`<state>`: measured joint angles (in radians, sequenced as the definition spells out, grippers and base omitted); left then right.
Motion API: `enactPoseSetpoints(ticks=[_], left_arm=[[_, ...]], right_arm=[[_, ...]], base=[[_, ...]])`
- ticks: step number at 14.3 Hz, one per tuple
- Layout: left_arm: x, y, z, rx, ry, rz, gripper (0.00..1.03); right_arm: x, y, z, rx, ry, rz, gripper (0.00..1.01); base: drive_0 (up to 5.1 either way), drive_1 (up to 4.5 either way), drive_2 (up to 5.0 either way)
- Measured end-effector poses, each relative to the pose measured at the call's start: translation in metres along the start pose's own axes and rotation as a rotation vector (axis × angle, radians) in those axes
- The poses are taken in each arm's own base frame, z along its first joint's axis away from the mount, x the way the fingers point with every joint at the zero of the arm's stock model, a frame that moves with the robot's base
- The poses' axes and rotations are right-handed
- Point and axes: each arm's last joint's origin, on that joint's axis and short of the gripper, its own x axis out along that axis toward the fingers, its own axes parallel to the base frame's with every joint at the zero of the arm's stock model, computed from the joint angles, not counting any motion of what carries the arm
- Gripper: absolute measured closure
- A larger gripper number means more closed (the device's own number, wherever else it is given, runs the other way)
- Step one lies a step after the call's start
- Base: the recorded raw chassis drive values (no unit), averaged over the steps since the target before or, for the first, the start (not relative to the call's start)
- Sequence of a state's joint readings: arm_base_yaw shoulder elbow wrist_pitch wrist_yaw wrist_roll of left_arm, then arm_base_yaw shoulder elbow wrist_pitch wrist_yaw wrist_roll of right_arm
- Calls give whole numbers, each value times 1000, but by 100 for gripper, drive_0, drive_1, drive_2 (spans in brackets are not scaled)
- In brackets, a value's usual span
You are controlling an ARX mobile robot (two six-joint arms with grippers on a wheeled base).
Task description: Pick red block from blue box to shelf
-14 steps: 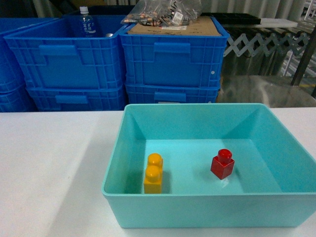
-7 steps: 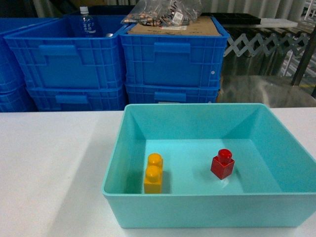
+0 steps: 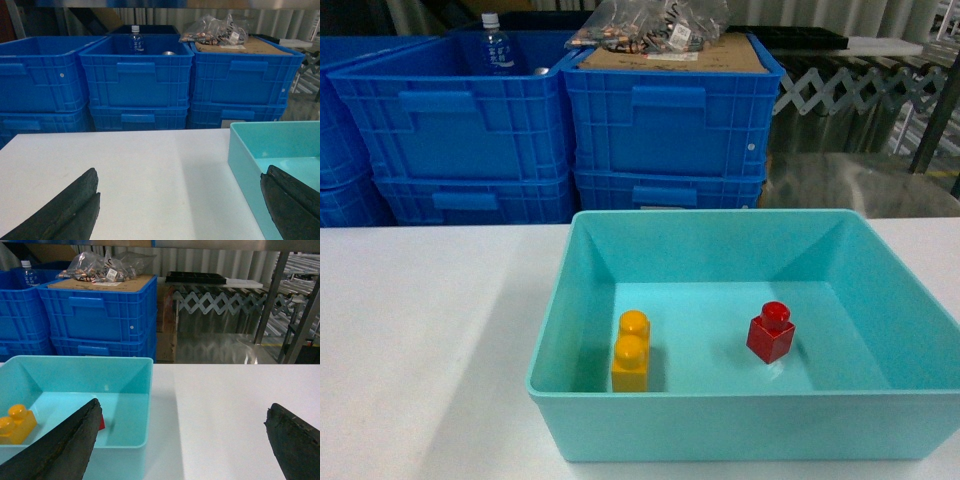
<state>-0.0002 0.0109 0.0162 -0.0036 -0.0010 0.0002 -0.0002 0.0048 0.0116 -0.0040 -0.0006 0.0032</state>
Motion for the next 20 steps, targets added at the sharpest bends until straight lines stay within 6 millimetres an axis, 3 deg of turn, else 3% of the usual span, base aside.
enactPoseSetpoints(ticks=[16,20], left_arm=[[0,0,0,0,0,0,5],[0,0,0,0,0,0,5]], right_arm=[[0,0,0,0,0,0,3],[0,0,-1,-3,12,5,3]], base=[[441,-23,-423],[0,0,0]])
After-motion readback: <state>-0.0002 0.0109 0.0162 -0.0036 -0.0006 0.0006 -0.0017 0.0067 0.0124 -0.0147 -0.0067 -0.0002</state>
